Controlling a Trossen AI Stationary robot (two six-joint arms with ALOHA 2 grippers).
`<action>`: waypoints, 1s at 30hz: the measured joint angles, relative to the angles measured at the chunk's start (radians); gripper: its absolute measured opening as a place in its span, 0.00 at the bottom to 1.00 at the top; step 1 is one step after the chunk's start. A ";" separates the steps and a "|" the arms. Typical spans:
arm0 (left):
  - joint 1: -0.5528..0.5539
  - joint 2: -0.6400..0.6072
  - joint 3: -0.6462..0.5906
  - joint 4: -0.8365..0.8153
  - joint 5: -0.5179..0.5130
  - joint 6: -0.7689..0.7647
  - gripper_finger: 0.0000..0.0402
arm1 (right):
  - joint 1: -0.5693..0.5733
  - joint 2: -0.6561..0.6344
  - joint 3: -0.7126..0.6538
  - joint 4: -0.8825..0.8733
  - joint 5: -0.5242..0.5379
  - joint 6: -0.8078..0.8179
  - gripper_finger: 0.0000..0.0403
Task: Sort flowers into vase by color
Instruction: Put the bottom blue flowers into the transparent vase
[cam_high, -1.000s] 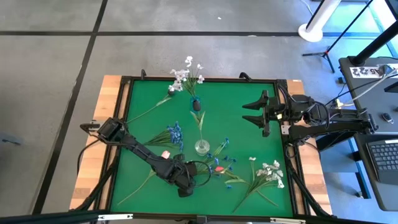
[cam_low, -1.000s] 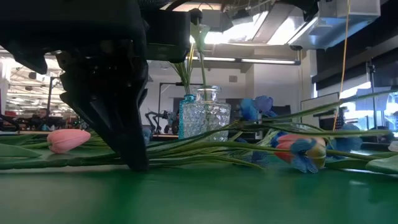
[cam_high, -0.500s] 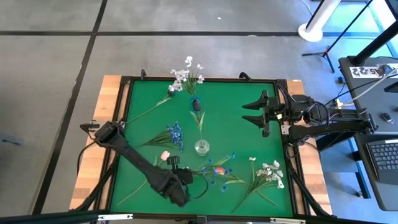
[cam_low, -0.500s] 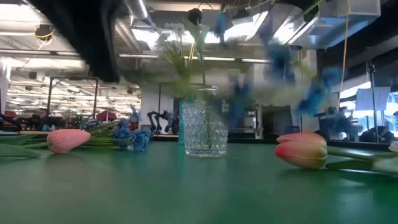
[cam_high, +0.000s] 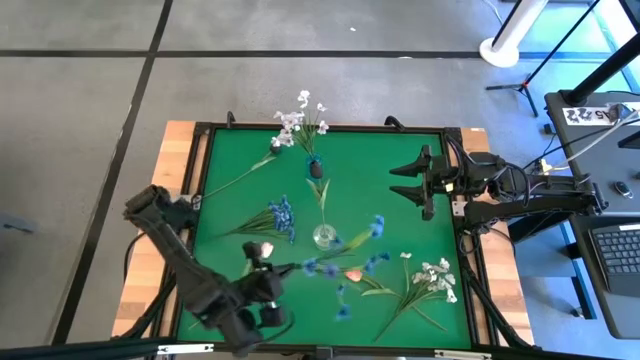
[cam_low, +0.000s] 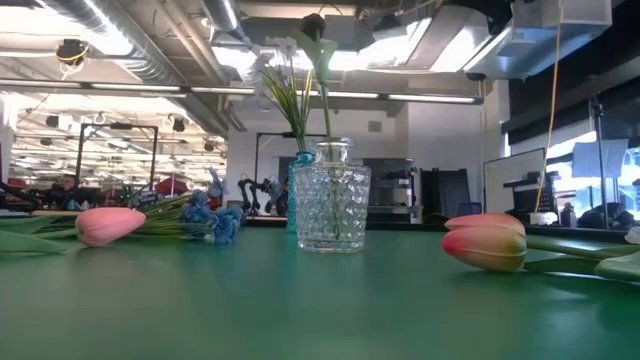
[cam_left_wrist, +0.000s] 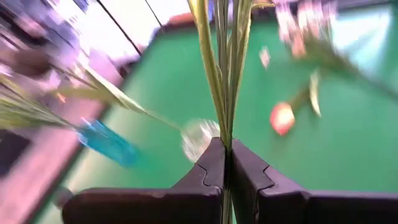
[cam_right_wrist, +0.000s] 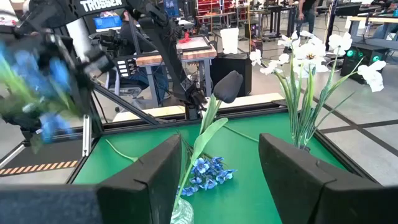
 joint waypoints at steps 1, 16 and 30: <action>-0.014 -0.012 -0.013 0.000 -0.044 -0.013 0.01 | 0.000 0.000 0.000 0.000 0.000 0.000 0.53; 0.020 -0.203 -0.661 1.366 0.417 0.631 0.00 | 0.000 -0.002 0.000 0.036 0.000 -0.011 0.53; 0.379 -0.264 -1.021 2.138 0.681 0.944 0.00 | 0.000 0.007 0.000 0.016 0.000 -0.011 0.53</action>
